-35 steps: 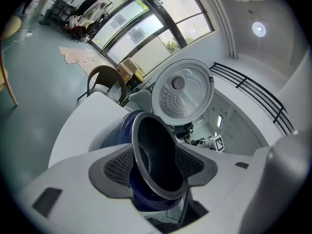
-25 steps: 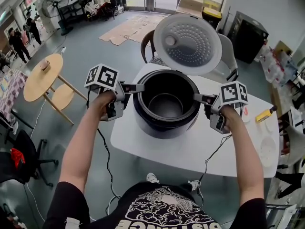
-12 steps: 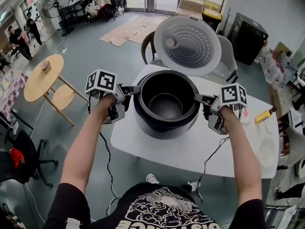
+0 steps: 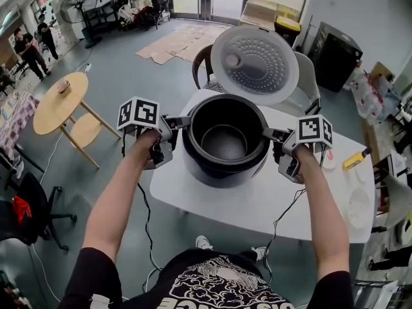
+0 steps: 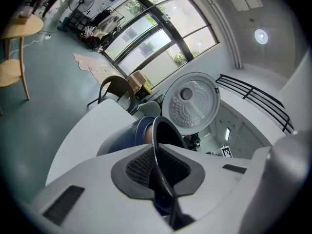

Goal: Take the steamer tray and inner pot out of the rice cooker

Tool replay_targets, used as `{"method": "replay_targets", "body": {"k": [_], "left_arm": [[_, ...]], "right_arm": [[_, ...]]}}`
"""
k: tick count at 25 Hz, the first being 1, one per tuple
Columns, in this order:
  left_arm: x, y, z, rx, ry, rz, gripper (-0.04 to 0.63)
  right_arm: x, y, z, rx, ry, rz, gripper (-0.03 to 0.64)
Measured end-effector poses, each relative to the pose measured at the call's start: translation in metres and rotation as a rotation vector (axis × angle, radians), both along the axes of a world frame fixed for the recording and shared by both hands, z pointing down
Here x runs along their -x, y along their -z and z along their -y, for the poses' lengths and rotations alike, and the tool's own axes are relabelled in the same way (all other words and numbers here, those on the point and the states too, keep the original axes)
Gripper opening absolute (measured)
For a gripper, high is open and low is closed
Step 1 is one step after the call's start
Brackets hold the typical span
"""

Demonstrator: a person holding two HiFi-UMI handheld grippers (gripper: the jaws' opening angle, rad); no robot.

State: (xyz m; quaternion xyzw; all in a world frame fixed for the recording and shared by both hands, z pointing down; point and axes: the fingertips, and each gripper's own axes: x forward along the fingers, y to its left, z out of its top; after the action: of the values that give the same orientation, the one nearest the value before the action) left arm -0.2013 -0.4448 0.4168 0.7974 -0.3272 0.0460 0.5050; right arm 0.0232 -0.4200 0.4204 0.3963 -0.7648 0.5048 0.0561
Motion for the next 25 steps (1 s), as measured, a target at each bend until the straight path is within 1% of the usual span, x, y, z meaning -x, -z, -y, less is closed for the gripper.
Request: {"method": "replay_targets", "body": {"k": [5, 11, 14, 19, 25], "left_arm": [[-0.015, 0.026, 0.000, -0.026, 0.025, -0.028, 0.034], [-0.010, 0.049, -0.010, -0.070, 0.039, -0.049, 0.032], [-0.016, 0.061, -0.013, -0.089, 0.045, -0.063, 0.032], [-0.015, 0.076, -0.020, -0.117, 0.049, -0.058, 0.031], [-0.014, 0.096, -0.028, -0.167, 0.087, -0.081, 0.028]], "right_arm": [[-0.016, 0.028, 0.002, -0.031, -0.003, 0.007, 0.057], [-0.011, 0.045, -0.009, -0.063, -0.017, 0.020, 0.055], [-0.017, 0.054, -0.012, -0.081, -0.020, 0.022, 0.054], [-0.017, 0.068, -0.015, -0.115, -0.026, 0.033, 0.052], [-0.017, 0.082, -0.016, -0.163, 0.002, 0.032, 0.049]]}}
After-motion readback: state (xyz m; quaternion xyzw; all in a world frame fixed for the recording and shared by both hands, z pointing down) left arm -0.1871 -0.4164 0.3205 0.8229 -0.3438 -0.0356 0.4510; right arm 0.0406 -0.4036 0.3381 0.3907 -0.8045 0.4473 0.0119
